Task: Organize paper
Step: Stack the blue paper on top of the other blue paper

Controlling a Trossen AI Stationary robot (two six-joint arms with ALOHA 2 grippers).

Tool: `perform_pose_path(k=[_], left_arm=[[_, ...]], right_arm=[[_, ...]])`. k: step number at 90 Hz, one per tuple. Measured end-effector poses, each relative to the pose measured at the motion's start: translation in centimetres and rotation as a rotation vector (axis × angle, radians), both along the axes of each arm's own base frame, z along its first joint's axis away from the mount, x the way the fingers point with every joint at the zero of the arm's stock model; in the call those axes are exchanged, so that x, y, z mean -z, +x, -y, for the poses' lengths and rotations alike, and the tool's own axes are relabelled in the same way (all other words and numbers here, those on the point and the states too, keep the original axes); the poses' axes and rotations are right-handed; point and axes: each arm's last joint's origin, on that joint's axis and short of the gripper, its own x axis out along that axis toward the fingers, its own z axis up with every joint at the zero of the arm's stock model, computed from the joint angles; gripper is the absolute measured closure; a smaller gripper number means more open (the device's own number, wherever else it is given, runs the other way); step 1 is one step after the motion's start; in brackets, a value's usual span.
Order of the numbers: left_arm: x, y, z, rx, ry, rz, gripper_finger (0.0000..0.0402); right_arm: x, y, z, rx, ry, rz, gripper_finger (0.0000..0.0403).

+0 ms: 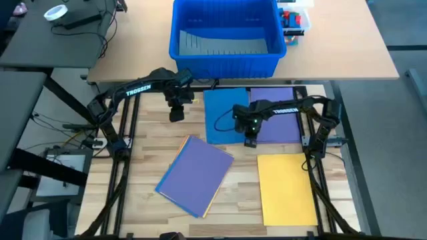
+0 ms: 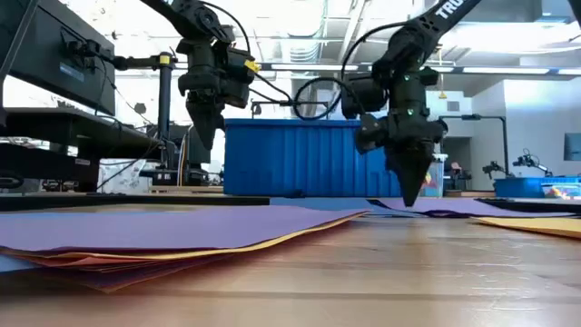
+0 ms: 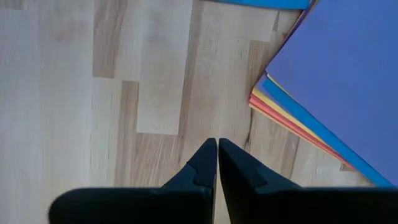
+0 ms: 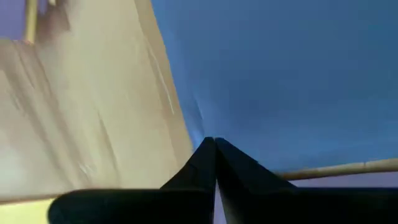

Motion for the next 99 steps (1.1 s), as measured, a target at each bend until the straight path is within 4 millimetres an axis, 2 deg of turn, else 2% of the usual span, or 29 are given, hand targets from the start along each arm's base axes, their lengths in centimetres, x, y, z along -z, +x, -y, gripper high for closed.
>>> perform_pose_path(k=[21,33,46,52,59,68,75,89,99], left_arm=[[0.0,0.0,0.0,0.000,0.000,0.000,0.0402],[-0.2,-0.1,-0.1,-0.007,0.006,0.009,0.0402],[-0.9,-0.2,-1.1,-0.079,0.005,0.183,0.0402],[0.2,-0.1,-1.5,-0.118,0.007,0.224,0.0402],[2.5,-0.2,-1.6,-0.142,0.011,0.239,0.0402],[5.3,0.3,-0.6,-0.101,0.044,0.287,0.0402],[6.8,1.0,0.5,-0.069,0.073,0.332,0.0402],[7.9,2.3,2.5,-0.082,0.108,0.367,0.0402],[7.7,3.1,2.9,-0.086,0.129,0.424,0.0402]], right_arm=[[-0.4,0.2,0.0,0.038,0.009,0.000,0.0403],[-1.1,1.4,0.2,0.078,-0.006,0.094,0.0403],[-2.0,2.7,0.6,0.153,-0.018,0.198,0.0403],[-2.3,2.9,0.7,0.167,-0.018,0.210,0.0403],[-2.5,2.9,0.8,0.184,-0.013,0.204,0.0403],[-2.9,2.9,0.8,0.181,-0.011,0.190,0.0403],[-3.0,2.9,0.8,0.179,-0.010,0.185,0.0403],[-3.0,2.9,1.0,0.169,-0.015,0.192,0.0403],[-3.2,3.5,1.3,0.169,-0.034,0.266,0.0403]])
